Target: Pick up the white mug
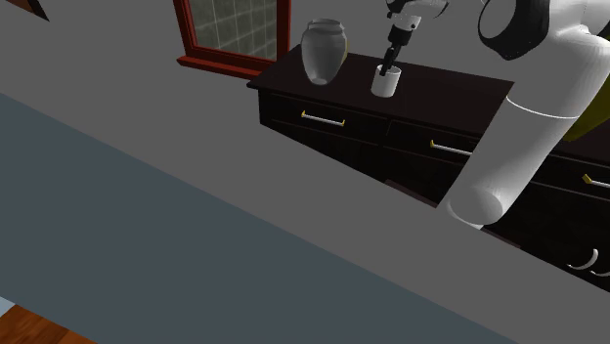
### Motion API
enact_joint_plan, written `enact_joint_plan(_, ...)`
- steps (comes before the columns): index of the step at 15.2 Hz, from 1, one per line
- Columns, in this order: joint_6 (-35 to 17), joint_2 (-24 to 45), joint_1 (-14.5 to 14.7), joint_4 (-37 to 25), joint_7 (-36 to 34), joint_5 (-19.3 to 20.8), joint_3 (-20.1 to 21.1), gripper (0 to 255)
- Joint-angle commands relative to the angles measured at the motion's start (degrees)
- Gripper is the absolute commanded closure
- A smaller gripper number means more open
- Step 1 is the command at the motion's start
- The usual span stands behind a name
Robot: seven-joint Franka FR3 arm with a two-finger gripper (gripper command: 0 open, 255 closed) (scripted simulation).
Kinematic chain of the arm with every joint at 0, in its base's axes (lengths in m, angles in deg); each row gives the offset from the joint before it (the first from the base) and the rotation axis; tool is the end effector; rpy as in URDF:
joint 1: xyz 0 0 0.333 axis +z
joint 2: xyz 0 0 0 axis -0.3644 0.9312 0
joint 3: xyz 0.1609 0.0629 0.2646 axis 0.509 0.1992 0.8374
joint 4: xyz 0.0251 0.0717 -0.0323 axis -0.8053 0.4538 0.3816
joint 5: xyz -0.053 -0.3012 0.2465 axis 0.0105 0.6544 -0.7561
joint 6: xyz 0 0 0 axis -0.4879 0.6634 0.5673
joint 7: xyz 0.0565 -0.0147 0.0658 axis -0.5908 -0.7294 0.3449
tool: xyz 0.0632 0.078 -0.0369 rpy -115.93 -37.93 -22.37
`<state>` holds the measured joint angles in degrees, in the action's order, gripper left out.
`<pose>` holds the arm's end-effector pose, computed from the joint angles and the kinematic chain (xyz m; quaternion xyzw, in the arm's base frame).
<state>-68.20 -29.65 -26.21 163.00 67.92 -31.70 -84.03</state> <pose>0.4289 -0.3993 0.5222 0.9950 0.0813 0.0573 0.0049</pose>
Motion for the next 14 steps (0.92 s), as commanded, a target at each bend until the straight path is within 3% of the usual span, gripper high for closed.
enact_joint_plan(1,-1.3,0.7,-0.3,0.8,0.9,-0.6,-0.2,0)
enact_joint_plan(7,-4.7,1.4,-0.4,3.7,1.5,-1.3,-0.1,0)
enact_joint_plan(8,-4.8,1.3,-0.4,3.9,1.5,-1.2,-0.1,255)
enact_joint_plan(14,-4.7,1.3,-0.4,3.8,1.5,-1.3,-0.1,255)
